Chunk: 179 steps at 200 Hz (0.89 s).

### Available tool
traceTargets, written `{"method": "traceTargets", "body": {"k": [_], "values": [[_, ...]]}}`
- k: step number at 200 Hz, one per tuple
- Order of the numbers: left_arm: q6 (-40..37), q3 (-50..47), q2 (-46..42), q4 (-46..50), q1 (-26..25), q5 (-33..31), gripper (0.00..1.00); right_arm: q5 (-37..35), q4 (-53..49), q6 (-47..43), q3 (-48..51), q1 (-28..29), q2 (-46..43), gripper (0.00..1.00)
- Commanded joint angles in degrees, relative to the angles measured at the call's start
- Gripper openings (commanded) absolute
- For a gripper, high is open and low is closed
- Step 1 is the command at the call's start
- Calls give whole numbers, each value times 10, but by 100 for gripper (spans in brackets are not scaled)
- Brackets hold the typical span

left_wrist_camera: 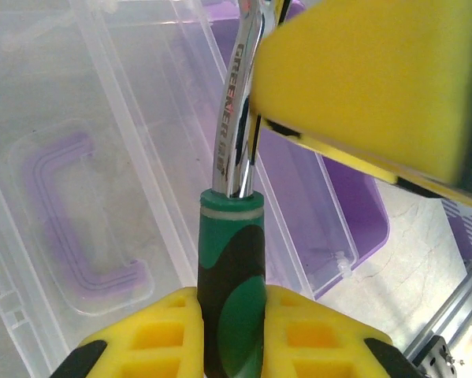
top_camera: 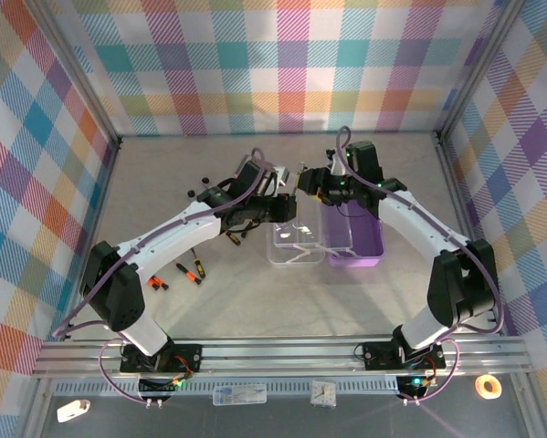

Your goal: Pack the tool kit

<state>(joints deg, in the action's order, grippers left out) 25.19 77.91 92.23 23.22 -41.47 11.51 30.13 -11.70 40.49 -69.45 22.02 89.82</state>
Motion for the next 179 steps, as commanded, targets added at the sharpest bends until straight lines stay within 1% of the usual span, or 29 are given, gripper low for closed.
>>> {"method": "traceTargets", "body": {"k": [1, 8, 31, 101, 111, 119, 123, 143, 144, 147, 148, 161, 172, 179], "values": [[1, 14, 2, -45, -8, 16, 0, 11, 24, 11, -17, 7, 9, 47], [1, 15, 4, -46, -9, 17, 0, 12, 26, 11, -18, 9, 12, 46], [0, 20, 13, -43, -12, 24, 0, 11, 24, 12, -26, 11, 22, 39], [-5, 17, 15, -43, -15, 22, 0, 0, 19, 25, -43, 14, 36, 8], [-5, 20, 15, -38, -16, 16, 0, -7, 19, 25, -41, 14, 34, 5], [-9, 23, 16, -33, -15, 14, 6, -15, 18, 23, -39, 14, 32, 4], [-10, 25, 15, -30, -16, 13, 11, -19, 18, 21, -38, 14, 30, 3], [-22, 28, 3, -16, -15, 9, 45, -49, -17, -8, -53, 14, 24, 2], [-23, 27, 2, -16, -16, 8, 49, -51, -19, -10, -54, 14, 24, 2], [-25, 26, -3, -13, -16, 5, 51, -54, -26, -15, -58, 14, 24, 2], [-25, 26, -4, -13, -16, 5, 54, -56, -28, -17, -60, 14, 23, 2], [-38, 13, -28, -11, -15, -11, 64, -77, -60, -44, -79, 14, 20, 2], [-45, -6, -55, -12, -15, -38, 73, -96, -91, -68, -98, 14, 18, 2], [-49, -22, -76, -14, -16, -58, 77, -109, -107, -84, -109, 13, 16, 2]]}}
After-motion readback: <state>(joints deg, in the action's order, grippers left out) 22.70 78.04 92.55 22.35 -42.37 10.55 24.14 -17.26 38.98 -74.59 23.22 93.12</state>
